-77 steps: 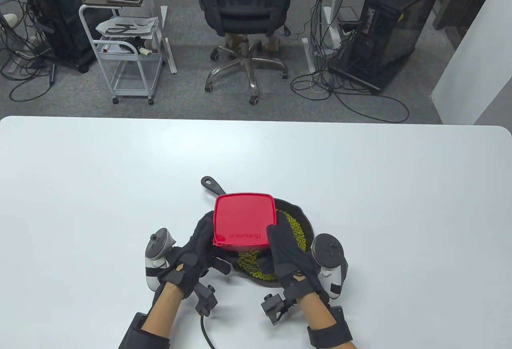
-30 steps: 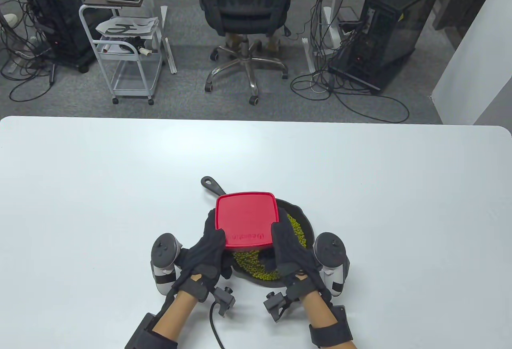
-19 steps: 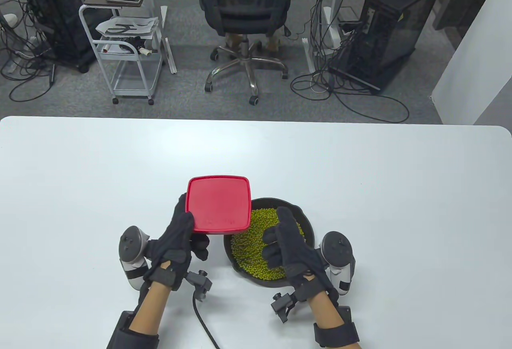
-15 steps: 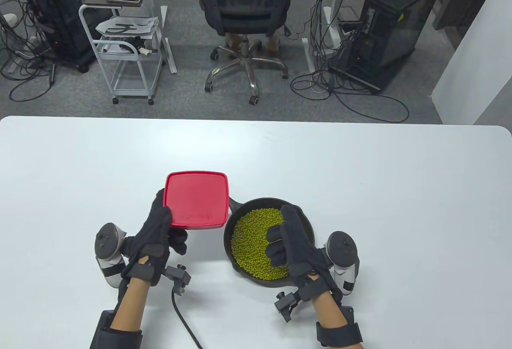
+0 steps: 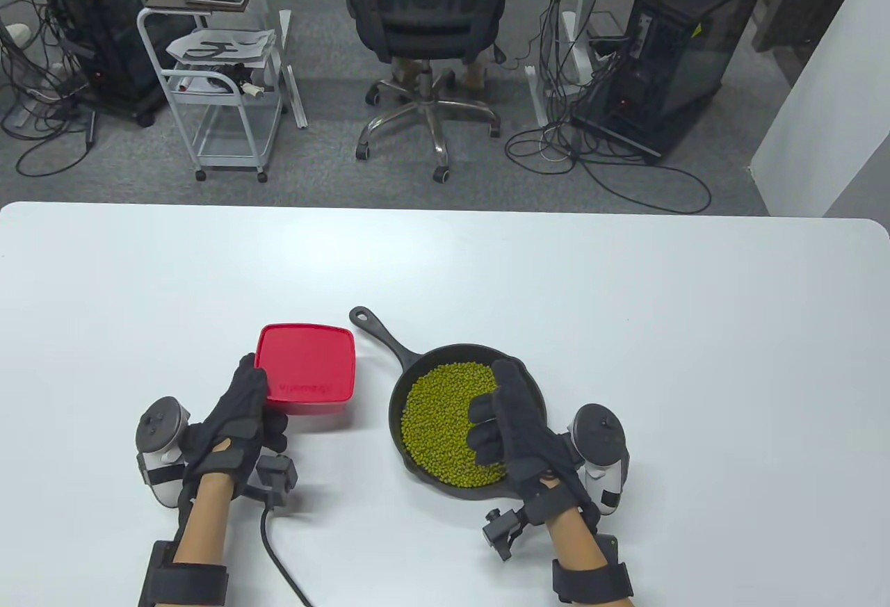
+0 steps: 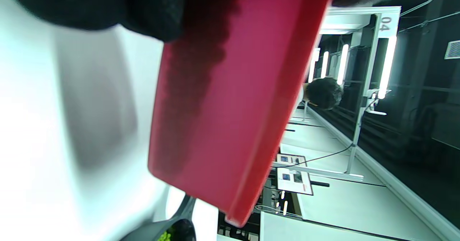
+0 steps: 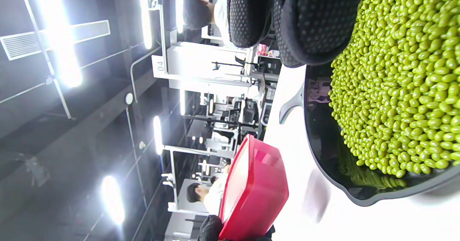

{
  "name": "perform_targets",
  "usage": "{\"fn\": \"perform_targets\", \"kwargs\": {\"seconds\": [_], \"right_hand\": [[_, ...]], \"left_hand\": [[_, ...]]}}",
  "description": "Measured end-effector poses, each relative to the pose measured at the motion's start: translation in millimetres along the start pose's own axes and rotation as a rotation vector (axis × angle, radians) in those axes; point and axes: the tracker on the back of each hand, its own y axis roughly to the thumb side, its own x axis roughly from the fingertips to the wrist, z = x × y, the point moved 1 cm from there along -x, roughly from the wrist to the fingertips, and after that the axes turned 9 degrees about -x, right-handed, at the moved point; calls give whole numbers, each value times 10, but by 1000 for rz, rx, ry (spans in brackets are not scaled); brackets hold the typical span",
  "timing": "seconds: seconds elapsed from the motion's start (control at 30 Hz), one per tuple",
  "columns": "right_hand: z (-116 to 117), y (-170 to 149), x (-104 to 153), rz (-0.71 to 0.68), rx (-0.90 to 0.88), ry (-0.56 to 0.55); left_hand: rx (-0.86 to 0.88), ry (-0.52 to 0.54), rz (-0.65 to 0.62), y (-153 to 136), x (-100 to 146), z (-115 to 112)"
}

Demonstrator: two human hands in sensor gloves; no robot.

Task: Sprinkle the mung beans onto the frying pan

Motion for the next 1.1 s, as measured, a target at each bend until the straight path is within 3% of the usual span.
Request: {"fn": "perform_targets", "kwargs": {"seconds": [0.37,0.73,1.1], "right_hand": [[44,-5,10,15,7,24],[67,-10,17,16,14,33],[84,-15,22,25,17,41]], "left_hand": [[-56,1,87,-139,-44,-63],[-108,150,167,-173,-6,20],[-169,179,181,-134,20,60]]}}
